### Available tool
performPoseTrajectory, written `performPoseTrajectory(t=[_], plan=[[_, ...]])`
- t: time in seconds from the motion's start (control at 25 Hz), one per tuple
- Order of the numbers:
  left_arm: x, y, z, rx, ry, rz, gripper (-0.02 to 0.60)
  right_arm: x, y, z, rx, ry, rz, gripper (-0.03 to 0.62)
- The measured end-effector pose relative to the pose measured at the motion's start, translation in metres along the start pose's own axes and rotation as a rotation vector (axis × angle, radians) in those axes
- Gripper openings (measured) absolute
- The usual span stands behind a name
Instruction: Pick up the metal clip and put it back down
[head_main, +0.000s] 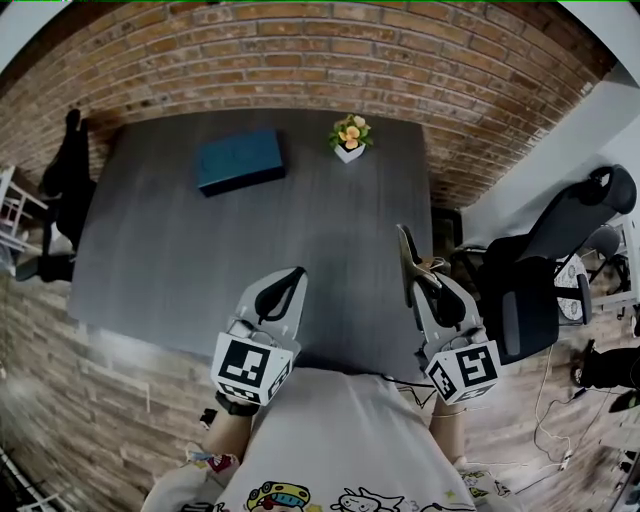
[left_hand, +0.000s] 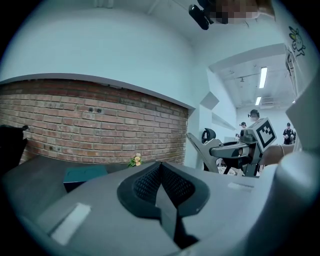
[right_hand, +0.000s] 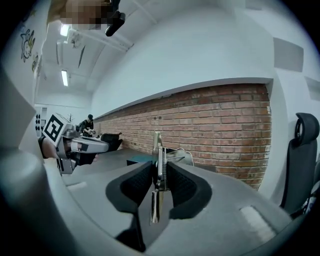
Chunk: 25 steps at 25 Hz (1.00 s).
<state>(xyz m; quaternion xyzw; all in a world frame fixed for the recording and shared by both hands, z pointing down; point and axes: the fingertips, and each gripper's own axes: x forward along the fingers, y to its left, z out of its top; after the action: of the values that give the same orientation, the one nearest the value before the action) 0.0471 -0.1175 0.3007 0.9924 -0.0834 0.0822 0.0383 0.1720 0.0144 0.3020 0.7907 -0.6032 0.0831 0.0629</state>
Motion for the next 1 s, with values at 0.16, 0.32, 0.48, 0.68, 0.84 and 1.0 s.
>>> performPoseTrajectory(t=[0.16, 0.32, 0.48, 0.68, 0.84, 1.0], plan=[[0.002, 0.002, 0.001, -0.002, 0.012, -0.004, 0.005, 0.007, 0.0, -0.001, 0.014, 0.003, 0.001, 0.098], [0.006, 0.006, -0.003, -0.002, 0.013, -0.004, 0.005, 0.013, 0.0, -0.002, 0.015, 0.008, -0.001, 0.097], [0.01, 0.006, -0.005, -0.008, 0.02, -0.005, 0.005, 0.013, -0.001, -0.005, 0.019, 0.015, -0.001, 0.098], [0.016, 0.003, -0.007, -0.013, 0.033, -0.015, 0.005, 0.011, -0.006, -0.008, 0.027, 0.023, -0.01, 0.098], [0.018, 0.001, -0.012, -0.01, 0.034, -0.024, 0.005, 0.01, -0.01, -0.014, 0.051, 0.029, -0.013, 0.098], [0.018, 0.002, -0.012, -0.013, 0.048, -0.022, 0.005, 0.011, -0.011, -0.015, 0.071, 0.04, -0.013, 0.097]])
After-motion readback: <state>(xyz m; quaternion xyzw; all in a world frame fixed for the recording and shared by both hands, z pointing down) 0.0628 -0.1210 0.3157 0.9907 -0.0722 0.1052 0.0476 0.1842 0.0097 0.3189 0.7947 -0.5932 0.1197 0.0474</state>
